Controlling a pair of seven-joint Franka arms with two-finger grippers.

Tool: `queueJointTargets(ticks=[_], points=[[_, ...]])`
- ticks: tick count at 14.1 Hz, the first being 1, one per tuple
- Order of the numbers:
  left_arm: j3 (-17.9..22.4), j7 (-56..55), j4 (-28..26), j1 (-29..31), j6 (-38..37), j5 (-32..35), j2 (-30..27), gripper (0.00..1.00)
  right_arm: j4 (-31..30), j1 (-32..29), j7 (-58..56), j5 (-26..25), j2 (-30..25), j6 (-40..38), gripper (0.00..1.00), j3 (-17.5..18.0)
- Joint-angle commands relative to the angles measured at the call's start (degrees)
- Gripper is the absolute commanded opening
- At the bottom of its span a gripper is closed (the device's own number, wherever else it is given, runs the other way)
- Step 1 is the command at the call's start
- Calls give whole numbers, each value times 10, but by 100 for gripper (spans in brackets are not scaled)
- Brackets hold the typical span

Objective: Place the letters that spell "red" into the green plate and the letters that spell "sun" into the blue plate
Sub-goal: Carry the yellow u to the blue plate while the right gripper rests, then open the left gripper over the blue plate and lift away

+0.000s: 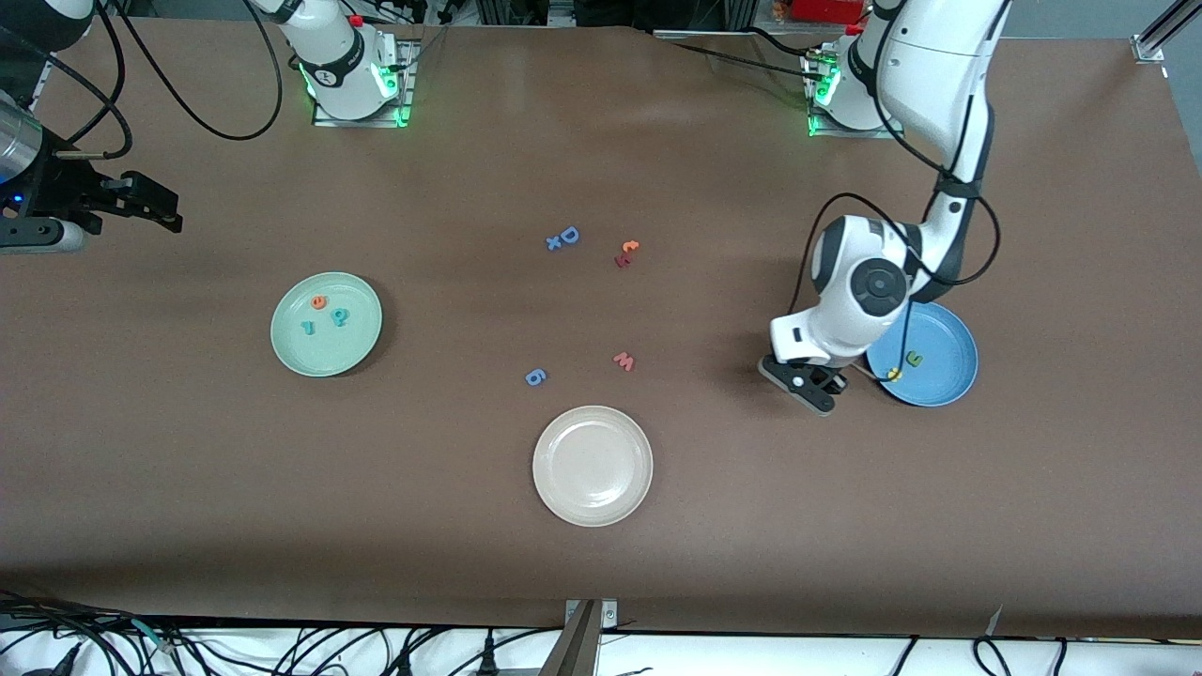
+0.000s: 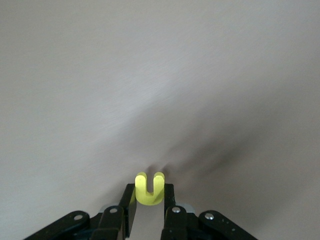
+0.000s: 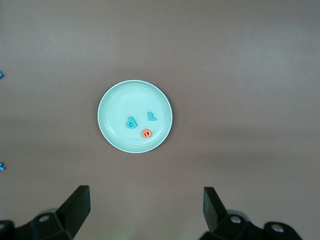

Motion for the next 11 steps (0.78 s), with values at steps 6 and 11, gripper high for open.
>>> queueJointTargets(ticks=[6,11], points=[[86,280,-19,41,-76,-76,-37,14,11,-4,-6,-1,3,-6,100,7],[107,321,-34,51,-95,-78,-44,21,11,-4,-5,6,3,-9,100,7]])
